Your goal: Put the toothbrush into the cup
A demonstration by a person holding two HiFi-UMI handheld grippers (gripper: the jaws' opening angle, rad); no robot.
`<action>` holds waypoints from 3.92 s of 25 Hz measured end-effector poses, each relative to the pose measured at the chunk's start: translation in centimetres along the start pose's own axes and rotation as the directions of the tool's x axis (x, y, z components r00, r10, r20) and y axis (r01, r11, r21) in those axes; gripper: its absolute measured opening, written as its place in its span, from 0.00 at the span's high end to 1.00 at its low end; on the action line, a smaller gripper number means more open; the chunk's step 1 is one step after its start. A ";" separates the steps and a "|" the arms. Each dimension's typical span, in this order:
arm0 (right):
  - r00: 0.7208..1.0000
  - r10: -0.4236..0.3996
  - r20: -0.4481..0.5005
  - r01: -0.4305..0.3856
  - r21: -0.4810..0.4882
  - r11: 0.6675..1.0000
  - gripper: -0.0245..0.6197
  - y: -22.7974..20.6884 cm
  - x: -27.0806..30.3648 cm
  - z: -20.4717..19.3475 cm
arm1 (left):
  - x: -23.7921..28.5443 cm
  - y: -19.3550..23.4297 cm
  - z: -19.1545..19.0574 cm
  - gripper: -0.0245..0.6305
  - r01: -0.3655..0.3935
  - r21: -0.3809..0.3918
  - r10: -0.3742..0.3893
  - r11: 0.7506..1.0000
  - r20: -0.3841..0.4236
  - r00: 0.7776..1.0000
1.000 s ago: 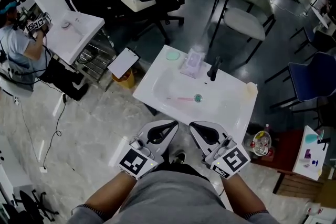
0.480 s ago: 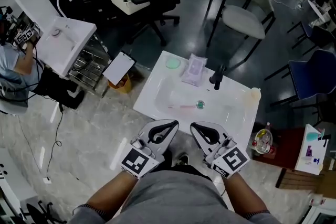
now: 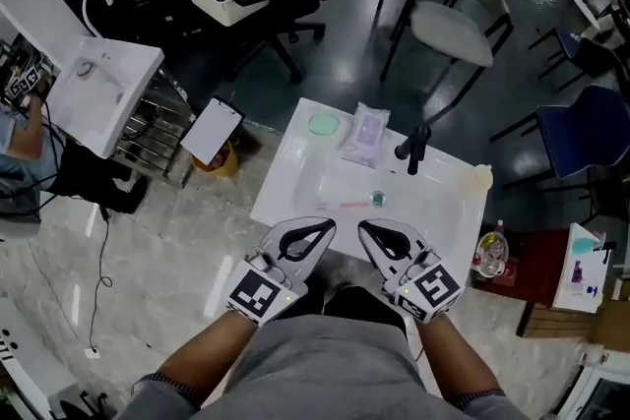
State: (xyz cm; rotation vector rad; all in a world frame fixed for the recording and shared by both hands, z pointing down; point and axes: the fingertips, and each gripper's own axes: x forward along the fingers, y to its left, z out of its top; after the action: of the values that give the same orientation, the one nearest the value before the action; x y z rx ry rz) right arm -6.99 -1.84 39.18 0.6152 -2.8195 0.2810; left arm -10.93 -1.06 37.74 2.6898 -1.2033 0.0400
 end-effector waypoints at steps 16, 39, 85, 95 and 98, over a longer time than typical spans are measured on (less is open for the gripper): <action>0.978 0.077 -0.196 -0.078 -0.002 0.997 0.94 -5.9 5.8 -8.1 | 4.1 6.1 -6.8 0.95 -0.095 -0.047 0.094 0.994 -0.034 0.995; 0.715 0.215 -0.665 -0.404 -0.142 0.904 0.92 -10.1 12.9 -28.3 | 8.8 11.7 -16.6 0.95 -0.208 -0.049 0.205 0.977 -0.063 0.977; 0.363 0.252 -0.897 -0.672 -0.065 0.738 0.93 -8.7 16.5 -36.9 | 8.1 14.2 -17.7 0.95 -0.274 -0.035 0.272 0.961 -0.050 0.961; 0.461 0.223 -0.859 -0.567 -0.092 0.818 0.93 -8.4 13.9 -31.0 | 7.3 12.5 -14.7 0.95 -0.225 0.016 0.225 0.974 -0.042 0.973; 0.505 0.216 -0.836 -0.519 -0.094 0.850 0.93 -8.4 13.0 -29.1 | 7.2 11.8 -13.5 0.95 -0.206 0.037 0.208 0.978 -0.040 0.977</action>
State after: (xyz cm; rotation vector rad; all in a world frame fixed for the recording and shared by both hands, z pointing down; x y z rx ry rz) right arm -9.20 -7.44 71.59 -0.2195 -1.9619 0.0934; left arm -14.13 -11.55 53.74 2.5645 -1.4761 0.1486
